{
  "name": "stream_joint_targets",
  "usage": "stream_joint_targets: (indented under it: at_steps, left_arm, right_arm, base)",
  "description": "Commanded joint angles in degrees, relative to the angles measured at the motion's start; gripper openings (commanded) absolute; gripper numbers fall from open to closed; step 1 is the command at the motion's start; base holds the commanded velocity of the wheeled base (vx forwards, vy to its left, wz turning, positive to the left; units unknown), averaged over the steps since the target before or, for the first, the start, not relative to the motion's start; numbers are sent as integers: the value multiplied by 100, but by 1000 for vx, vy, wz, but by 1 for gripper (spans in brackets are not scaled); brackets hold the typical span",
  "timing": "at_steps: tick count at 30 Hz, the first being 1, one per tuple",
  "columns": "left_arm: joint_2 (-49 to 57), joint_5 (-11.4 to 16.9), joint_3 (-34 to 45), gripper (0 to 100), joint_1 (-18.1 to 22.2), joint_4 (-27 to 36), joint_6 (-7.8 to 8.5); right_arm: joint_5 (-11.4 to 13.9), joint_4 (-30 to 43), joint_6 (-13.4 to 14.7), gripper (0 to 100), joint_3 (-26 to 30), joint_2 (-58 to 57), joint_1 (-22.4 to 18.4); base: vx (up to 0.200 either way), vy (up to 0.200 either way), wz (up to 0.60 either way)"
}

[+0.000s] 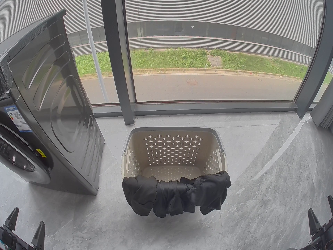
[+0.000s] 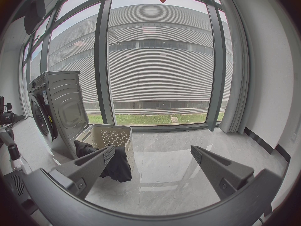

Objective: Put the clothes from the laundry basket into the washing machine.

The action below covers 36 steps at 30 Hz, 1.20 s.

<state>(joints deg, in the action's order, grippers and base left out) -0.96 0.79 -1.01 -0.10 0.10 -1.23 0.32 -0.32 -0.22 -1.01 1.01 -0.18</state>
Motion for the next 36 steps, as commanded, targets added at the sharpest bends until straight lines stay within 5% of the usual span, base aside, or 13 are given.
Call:
stream_joint_targets:
  at_steps: [1,36]
  left_arm:
    - [96,0,101,100,1,-1,-9]
    - [96,0,101,100,1,-1,9]
  right_arm:
    - [3,-3,-4,100,101,-84,1]
    - [3,-3,-4,100,101,-84,1]
  base:
    - [0,200,0]
    - [0,200,0]
